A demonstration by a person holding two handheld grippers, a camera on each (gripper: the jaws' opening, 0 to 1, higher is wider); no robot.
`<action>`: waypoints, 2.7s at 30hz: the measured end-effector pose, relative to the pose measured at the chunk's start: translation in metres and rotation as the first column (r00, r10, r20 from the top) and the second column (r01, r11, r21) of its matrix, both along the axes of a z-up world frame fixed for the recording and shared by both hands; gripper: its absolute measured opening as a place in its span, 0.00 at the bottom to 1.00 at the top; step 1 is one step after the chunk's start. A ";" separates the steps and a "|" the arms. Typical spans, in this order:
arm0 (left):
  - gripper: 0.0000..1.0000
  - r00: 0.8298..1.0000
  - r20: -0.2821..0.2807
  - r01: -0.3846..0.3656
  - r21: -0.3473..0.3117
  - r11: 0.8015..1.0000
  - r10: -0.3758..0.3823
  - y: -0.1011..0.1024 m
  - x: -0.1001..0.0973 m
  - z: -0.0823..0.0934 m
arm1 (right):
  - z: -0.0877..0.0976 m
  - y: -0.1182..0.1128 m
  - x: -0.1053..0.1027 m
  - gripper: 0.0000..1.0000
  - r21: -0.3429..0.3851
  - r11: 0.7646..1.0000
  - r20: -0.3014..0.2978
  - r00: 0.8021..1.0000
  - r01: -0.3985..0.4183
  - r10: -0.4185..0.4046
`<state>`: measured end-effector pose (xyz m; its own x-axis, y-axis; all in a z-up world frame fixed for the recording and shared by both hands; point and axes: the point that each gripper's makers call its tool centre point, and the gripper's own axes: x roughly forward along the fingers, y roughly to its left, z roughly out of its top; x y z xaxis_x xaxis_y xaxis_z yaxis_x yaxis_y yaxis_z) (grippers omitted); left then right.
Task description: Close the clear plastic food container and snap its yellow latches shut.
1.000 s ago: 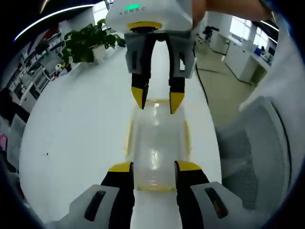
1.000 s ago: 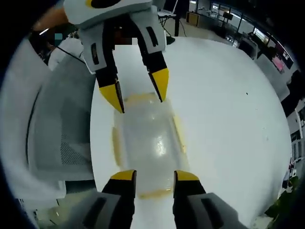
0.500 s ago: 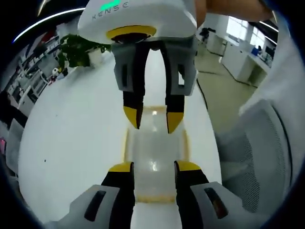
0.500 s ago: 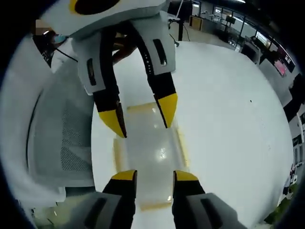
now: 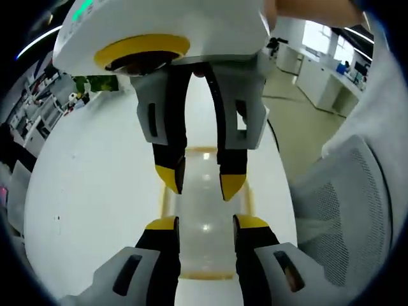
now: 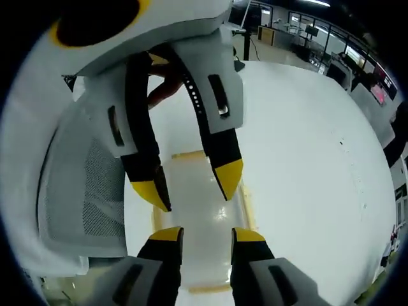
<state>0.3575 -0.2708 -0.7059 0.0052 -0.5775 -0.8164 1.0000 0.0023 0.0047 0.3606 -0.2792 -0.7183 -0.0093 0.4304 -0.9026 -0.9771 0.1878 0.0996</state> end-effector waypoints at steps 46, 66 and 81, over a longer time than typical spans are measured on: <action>0.45 0.991 0.119 0.055 0.038 0.998 -0.060 -0.010 -0.031 -0.023 | -0.008 0.008 0.024 0.37 -0.022 0.998 -0.016 0.998 -0.056 0.056; 0.48 0.966 0.237 0.087 0.090 0.992 -0.106 -0.010 -0.033 -0.031 | -0.020 0.007 0.025 0.40 -0.005 0.996 -0.118 0.989 -0.086 0.085; 0.45 0.946 0.309 0.073 0.084 0.994 -0.095 -0.010 -0.028 -0.033 | -0.022 0.008 0.023 0.41 -0.020 0.990 -0.191 0.973 -0.139 0.133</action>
<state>0.3296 -0.2808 -0.7385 0.2196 -0.5281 -0.8203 0.9451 -0.0933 0.3132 0.3838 -0.2711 -0.7403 -0.2372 0.3836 -0.8925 -0.9580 0.0603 0.2805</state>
